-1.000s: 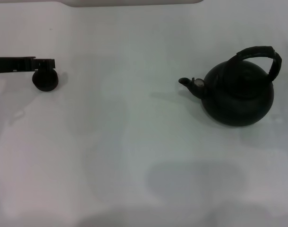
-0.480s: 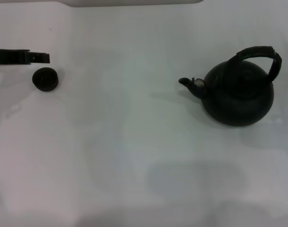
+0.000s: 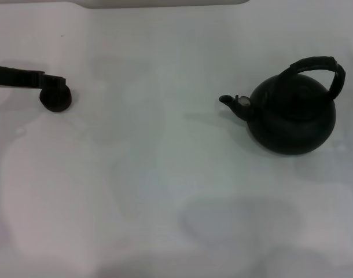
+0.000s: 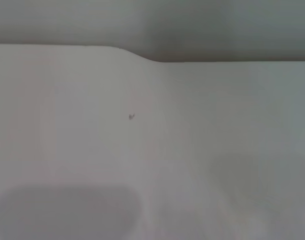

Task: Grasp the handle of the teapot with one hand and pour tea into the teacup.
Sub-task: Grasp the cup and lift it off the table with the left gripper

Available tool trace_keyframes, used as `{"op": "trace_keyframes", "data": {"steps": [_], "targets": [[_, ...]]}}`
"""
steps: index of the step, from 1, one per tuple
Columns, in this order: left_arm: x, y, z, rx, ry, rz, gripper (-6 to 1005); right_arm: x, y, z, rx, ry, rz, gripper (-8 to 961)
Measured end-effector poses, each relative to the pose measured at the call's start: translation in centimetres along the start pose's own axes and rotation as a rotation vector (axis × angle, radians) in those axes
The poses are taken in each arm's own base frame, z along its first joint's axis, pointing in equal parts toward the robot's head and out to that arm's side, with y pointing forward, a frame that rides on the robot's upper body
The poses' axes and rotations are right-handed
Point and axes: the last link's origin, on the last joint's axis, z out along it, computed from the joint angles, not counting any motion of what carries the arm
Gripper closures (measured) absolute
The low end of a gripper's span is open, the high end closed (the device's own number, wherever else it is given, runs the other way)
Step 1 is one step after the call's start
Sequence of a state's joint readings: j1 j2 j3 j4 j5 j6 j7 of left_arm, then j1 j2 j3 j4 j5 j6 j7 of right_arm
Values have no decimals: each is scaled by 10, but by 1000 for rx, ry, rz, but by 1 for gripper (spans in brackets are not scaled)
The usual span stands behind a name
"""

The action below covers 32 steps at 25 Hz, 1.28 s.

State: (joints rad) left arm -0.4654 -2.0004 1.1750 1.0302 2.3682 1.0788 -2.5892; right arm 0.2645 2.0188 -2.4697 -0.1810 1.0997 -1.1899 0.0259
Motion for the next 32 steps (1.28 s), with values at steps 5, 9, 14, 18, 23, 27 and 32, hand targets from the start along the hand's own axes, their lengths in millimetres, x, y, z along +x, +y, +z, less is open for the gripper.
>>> {"op": "trace_keyframes", "data": {"steps": [5,9,14,18,23,27,32], "targets": [[6,3,2,1,0,18,288,-1,1,1,-2,-3,2,82],[6,5,4,-2,-6,22,286,-1,1,2,-2,-4,2,82],[5,6,7,-3,-13,29,283,-1,2,2,-2,-5,2,82],[4,7,8,-2,-17,38,280,-1,1,2,-2,-5,2,82],[6,9,9,-5,-18,41,278,-2,1,2,-2,-6,1,81],[7,11,9,-9,-22,42,279,-2,1,2,-2,-6,0,81],[8,12,10,-5,-35,48,279,-2,1,2,-2,-5,-1,81]]}}
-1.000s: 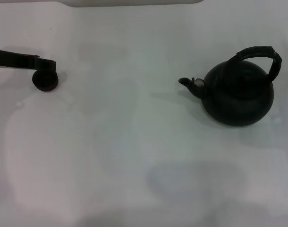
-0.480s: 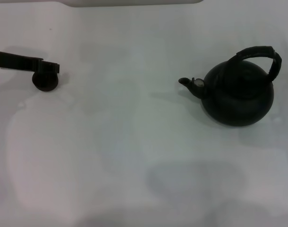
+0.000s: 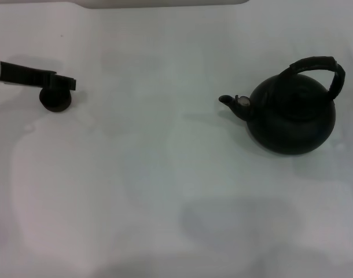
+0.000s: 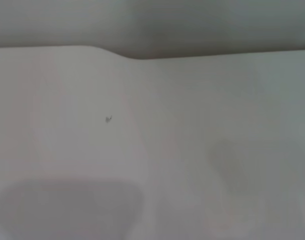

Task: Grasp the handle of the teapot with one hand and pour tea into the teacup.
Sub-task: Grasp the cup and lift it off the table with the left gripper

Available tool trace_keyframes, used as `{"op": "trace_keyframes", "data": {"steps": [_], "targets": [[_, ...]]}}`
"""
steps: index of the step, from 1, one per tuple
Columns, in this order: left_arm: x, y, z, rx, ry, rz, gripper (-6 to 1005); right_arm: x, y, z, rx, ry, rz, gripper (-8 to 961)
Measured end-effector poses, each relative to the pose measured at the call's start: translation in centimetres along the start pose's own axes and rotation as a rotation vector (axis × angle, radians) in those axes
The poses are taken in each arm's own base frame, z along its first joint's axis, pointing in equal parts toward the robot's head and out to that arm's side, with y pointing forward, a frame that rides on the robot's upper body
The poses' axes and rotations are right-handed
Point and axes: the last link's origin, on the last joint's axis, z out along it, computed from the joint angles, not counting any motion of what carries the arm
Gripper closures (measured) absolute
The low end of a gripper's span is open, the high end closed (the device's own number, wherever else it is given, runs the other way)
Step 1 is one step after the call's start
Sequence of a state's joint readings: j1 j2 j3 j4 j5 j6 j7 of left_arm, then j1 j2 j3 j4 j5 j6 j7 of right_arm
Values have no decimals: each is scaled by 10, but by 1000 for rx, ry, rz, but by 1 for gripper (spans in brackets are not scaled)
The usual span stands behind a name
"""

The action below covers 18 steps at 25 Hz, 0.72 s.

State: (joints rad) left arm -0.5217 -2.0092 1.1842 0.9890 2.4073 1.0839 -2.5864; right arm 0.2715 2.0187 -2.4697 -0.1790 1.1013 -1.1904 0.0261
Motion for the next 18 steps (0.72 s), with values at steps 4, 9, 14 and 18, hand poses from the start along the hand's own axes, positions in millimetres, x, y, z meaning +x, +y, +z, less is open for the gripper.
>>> {"op": "trace_keyframes", "data": {"steps": [4,9,14,18], "targets": [[-1,-2,0,19,-12,1,278,0,0,0,0,0,-1,81],[-2,-4,0,36,-25,5,278,0,0,0,1,0,-1,81],[3,-2,-1,36,-15,15,278,0,0,0,1,1,0,81],[6,0,-1,35,-14,24,278,0,0,0,1,1,1,82]]}}
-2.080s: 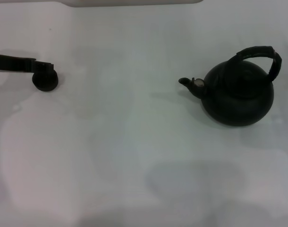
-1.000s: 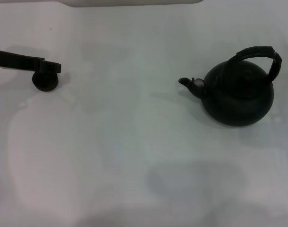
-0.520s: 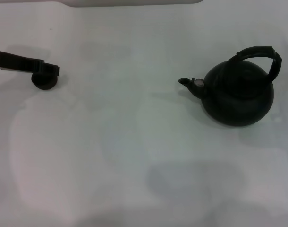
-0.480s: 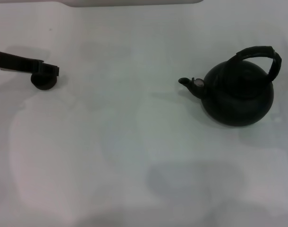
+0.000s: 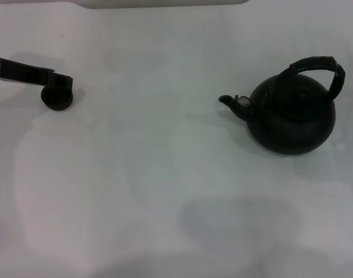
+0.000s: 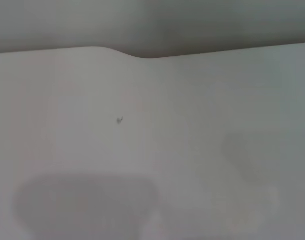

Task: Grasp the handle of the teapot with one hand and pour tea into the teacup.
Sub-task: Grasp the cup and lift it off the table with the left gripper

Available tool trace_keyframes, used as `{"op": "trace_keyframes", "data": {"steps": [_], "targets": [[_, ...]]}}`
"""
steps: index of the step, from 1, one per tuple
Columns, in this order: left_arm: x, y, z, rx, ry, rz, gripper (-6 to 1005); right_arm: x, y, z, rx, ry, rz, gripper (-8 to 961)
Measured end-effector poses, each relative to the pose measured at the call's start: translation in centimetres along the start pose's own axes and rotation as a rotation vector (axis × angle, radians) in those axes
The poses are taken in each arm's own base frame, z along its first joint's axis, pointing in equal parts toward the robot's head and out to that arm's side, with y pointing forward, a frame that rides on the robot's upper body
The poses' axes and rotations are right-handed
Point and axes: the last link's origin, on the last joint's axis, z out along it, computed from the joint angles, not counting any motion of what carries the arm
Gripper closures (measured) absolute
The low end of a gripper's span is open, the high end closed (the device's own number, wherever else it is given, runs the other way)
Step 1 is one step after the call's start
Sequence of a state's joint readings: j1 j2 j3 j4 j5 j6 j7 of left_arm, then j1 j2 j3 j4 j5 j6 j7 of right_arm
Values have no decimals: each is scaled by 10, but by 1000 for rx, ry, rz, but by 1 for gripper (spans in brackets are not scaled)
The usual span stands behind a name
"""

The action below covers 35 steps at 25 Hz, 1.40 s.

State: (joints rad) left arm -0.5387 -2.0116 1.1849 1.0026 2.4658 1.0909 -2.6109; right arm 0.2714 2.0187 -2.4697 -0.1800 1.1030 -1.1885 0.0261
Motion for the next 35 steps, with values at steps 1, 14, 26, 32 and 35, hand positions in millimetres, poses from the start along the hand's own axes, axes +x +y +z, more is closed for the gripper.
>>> {"op": "trace_keyframes", "data": {"steps": [1,14,26,32,35], "targets": [[0,0,0,0,0,0,278,0,0,0,0,1,0,82],[-7,0,2,-6,-28,-6,278,0,0,0,0,1,1,82],[-3,2,0,-9,-22,5,279,0,-1,0,7,2,3,81],[-6,2,0,-3,-38,10,279,0,-1,0,7,1,4,81],[-5,3,0,-3,-37,11,279,0,-1,0,7,1,4,81]]}}
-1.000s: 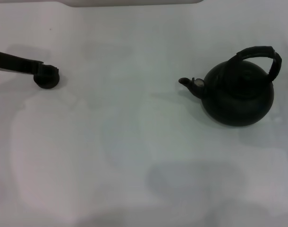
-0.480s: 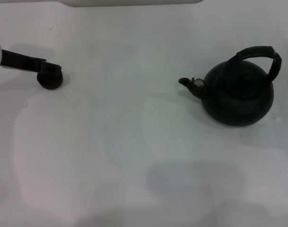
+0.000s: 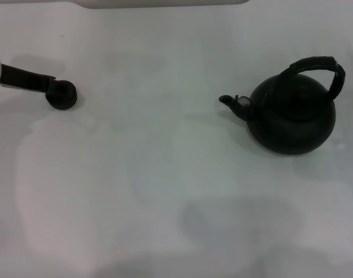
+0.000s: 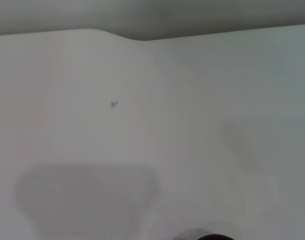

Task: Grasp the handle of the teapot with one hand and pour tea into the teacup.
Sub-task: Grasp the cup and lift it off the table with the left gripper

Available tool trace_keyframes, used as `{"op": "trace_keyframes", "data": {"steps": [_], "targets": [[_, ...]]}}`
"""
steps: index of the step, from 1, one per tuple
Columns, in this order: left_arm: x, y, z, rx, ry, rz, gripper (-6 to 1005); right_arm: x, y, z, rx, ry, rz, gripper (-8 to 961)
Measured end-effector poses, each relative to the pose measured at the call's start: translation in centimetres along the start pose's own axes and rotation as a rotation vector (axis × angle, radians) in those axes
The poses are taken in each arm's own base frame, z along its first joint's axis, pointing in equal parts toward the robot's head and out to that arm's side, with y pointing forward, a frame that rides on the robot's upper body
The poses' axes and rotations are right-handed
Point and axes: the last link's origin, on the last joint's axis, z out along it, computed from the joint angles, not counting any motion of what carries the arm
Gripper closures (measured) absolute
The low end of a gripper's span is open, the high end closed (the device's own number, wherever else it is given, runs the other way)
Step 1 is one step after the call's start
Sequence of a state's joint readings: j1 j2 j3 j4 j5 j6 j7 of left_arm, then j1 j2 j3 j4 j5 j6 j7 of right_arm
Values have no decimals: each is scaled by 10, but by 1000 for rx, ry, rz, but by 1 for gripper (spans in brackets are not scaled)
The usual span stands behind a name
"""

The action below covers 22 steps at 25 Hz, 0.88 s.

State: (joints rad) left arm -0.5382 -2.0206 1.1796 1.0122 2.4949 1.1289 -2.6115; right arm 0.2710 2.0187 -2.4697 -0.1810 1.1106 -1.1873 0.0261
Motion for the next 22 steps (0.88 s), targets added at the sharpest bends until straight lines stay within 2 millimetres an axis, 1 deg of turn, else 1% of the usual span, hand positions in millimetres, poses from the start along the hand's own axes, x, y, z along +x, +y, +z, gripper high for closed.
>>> {"op": "trace_keyframes", "data": {"steps": [22], "targets": [[-3,-1,3,4,3,-3,278,1,-1,-1,2,2,0,82]]}}
